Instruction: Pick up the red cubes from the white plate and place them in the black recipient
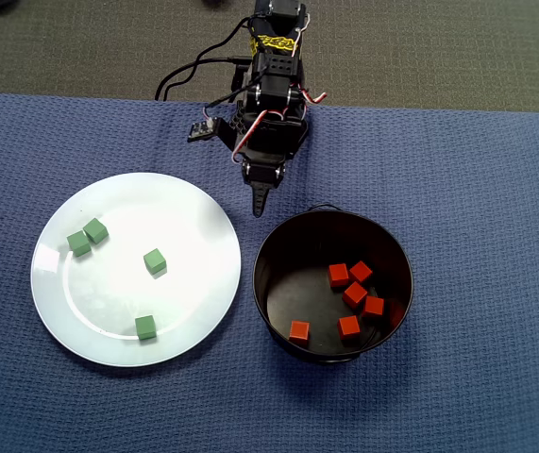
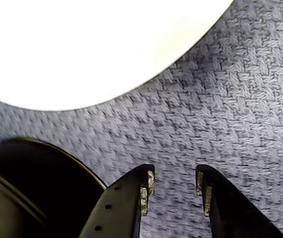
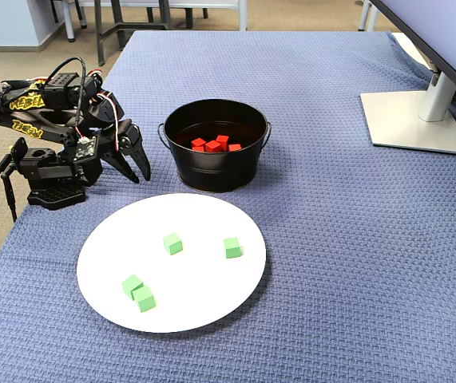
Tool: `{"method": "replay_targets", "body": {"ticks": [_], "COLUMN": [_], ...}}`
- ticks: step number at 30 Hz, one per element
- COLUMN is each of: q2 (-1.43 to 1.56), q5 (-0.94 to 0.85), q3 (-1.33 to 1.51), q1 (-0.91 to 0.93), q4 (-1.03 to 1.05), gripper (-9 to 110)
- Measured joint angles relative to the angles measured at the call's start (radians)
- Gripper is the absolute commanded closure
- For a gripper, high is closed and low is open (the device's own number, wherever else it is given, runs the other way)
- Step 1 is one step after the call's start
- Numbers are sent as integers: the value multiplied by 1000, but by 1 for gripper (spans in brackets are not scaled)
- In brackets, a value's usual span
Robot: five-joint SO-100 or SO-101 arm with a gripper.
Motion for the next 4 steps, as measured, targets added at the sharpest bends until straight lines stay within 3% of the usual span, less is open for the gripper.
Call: {"method": "replay_targets", "body": {"ticks": [4], "q2": [6], "q5": [-11], "q3": [2], "q1": [-9], "q4": [0], "gripper": [102]}}
